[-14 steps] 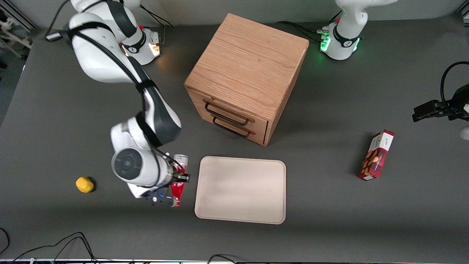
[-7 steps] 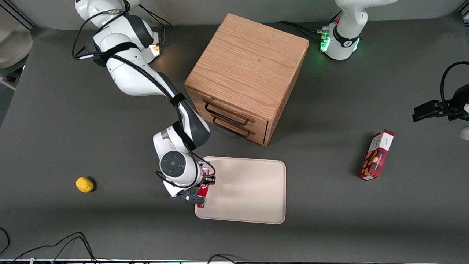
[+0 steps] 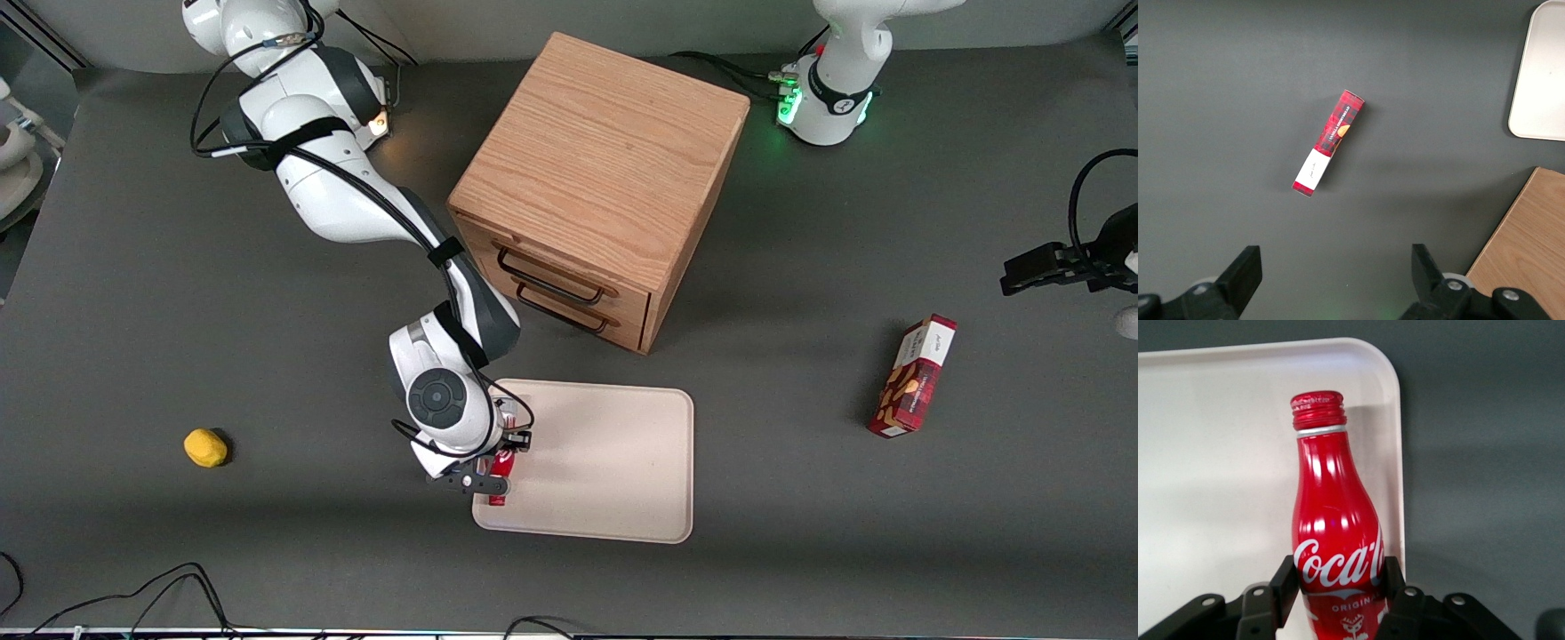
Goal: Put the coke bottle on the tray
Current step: 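Lower the bottle onto the tray's edge and open the right gripper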
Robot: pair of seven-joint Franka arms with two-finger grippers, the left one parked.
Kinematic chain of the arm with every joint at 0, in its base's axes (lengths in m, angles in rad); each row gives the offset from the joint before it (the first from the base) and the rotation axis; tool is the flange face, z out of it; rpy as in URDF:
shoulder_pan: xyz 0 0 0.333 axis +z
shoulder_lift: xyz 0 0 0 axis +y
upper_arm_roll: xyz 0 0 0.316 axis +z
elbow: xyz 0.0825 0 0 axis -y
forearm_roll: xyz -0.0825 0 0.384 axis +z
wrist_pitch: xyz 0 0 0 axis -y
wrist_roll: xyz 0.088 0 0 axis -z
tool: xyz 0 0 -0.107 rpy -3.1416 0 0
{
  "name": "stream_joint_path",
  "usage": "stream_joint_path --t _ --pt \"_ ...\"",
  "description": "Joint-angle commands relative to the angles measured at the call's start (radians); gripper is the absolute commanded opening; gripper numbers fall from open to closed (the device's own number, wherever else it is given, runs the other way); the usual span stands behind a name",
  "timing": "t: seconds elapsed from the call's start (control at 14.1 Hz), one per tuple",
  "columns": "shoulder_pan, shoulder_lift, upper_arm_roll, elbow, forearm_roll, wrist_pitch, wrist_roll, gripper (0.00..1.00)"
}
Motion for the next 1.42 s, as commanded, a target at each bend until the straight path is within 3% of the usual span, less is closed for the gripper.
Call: stream_joint_path --t 0.0,0.07,0.99,1.35 --pt "0.009 0.016 -0.017 0.048 0.000 -0.001 -0.011 0.93" --pt "0.009 0.016 -0.025 0.047 0.000 0.003 -0.011 1.00" --pt "0.003 0.002 -0.030 0.045 0.001 -0.015 -0.011 1.00" --pt "-0.036 -0.169 -0.016 -0.069 0.003 -0.182 -0.036 1.00"
